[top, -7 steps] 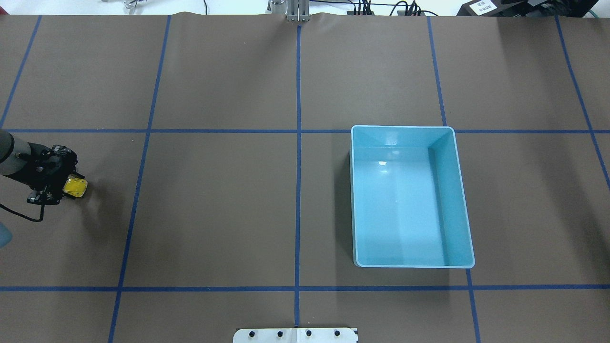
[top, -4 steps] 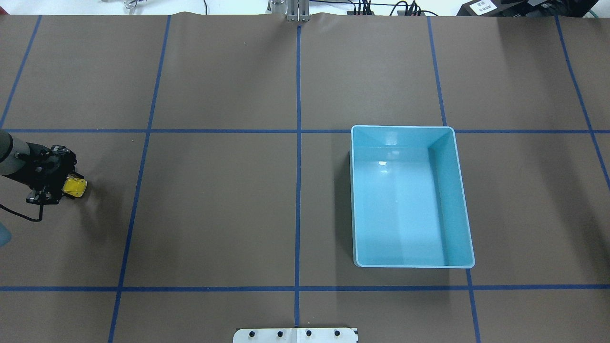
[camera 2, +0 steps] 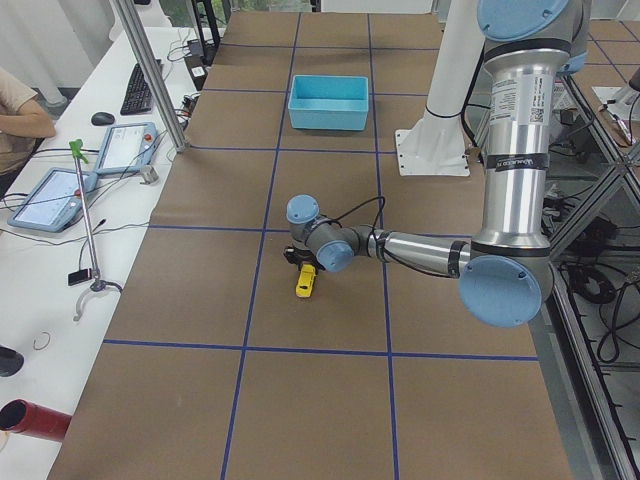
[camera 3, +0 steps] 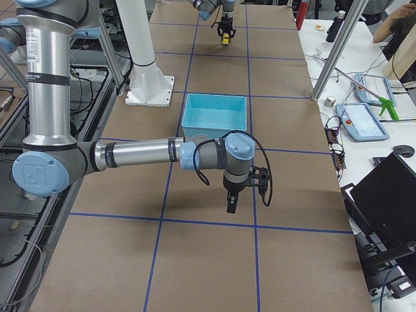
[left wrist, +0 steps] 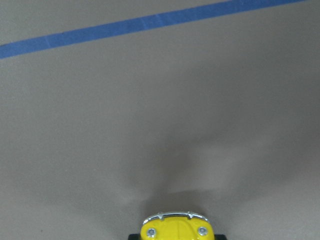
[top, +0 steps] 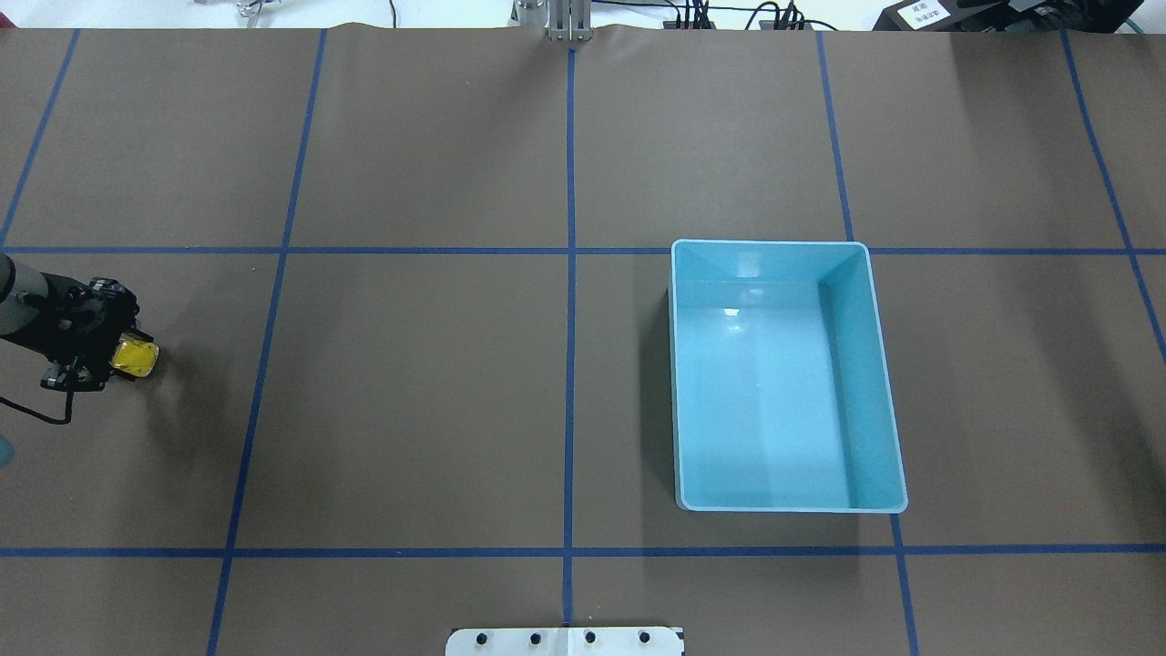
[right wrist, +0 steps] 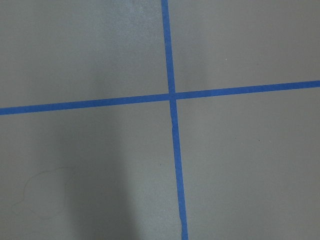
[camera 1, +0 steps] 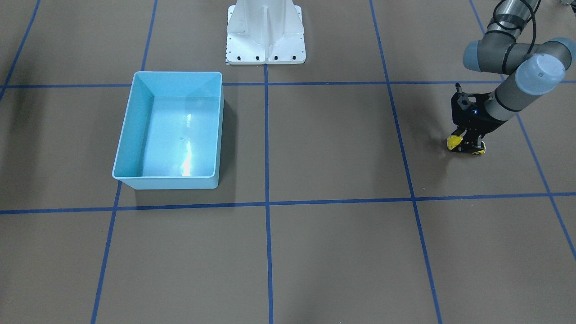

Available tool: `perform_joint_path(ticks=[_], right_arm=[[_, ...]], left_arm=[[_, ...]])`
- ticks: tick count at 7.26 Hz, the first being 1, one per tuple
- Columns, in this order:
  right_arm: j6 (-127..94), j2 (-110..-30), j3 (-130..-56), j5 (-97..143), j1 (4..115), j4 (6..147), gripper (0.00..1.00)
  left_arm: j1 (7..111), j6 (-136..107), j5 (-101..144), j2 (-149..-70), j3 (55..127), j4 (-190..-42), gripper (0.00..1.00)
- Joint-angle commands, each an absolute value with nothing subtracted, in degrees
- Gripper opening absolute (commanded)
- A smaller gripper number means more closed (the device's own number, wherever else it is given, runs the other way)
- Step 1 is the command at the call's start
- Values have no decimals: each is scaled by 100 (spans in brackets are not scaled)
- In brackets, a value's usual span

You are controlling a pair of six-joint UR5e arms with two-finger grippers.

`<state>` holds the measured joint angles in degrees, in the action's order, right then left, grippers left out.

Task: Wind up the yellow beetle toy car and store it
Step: 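Keep dragging the car backward, away from the blue bin, with the left gripper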

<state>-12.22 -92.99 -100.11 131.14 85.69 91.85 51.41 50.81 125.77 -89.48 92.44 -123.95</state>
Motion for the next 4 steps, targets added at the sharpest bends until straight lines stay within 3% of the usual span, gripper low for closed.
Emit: perform_joint_path(ticks=[1, 4], right_arm=[[-1222, -9299, -10011, 13113, 8569, 9185, 100], [-1222, -9299, -10011, 13113, 8569, 9185, 100]], left_arm=[[5159, 5098, 12577, -8938, 9237, -12401, 28], [5168, 5212, 12577, -8938, 9211, -12401, 28]])
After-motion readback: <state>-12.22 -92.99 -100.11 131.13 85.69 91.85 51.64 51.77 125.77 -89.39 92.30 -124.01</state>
